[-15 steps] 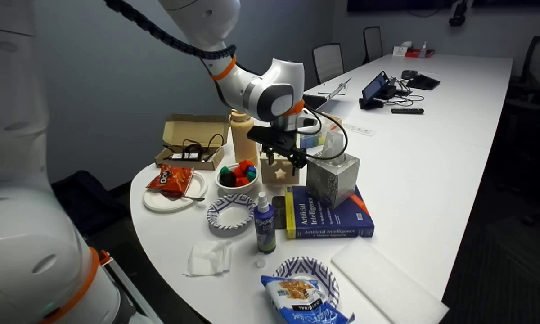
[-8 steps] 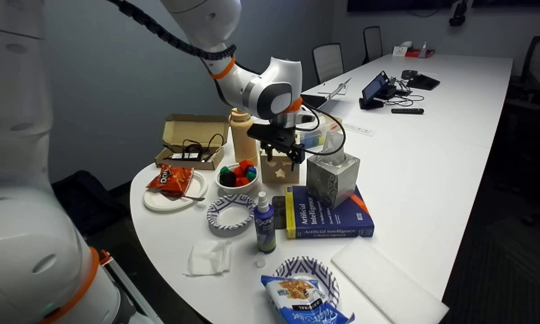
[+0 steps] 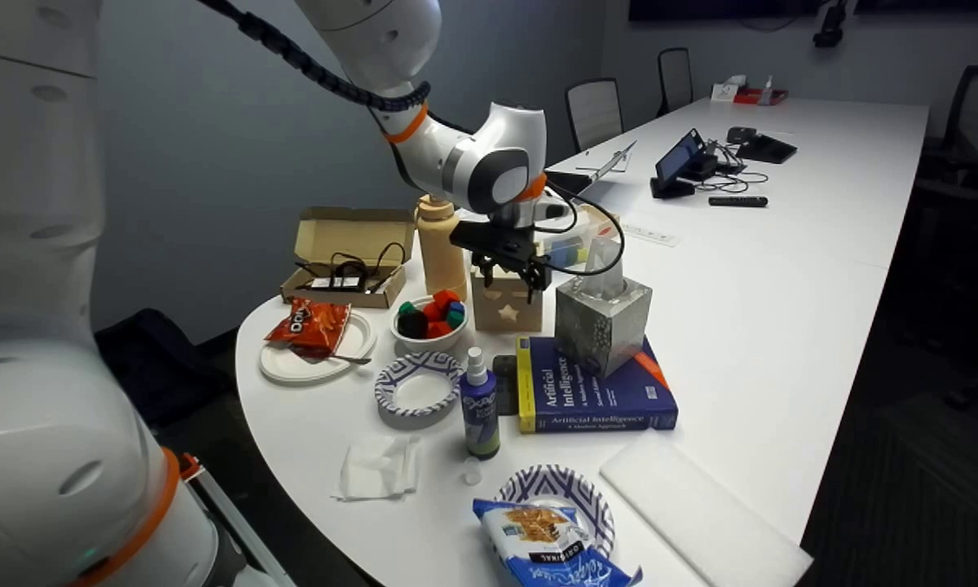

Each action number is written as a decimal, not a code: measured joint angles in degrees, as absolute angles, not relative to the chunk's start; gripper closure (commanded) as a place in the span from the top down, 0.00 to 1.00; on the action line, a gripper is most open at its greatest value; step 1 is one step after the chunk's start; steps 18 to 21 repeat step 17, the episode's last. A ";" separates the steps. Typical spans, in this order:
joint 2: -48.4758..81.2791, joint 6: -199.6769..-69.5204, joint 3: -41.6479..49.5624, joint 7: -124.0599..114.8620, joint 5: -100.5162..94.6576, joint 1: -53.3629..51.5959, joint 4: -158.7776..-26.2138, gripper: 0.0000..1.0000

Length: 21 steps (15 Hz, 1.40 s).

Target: Close the lid of the shape sorter

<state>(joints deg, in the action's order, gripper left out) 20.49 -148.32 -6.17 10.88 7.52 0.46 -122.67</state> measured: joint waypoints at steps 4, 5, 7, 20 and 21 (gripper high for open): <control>20.61 -143.76 -5.63 10.83 7.43 0.51 -121.83 1.00; 20.58 -142.14 -5.39 10.81 7.30 0.51 -121.53 1.00; 20.08 -139.76 -5.24 10.82 7.28 0.51 -121.24 1.00; 11.84 -135.30 -7.23 14.04 7.66 0.15 -121.41 1.00; 11.84 -135.30 -7.23 14.04 7.66 0.15 -121.41 1.00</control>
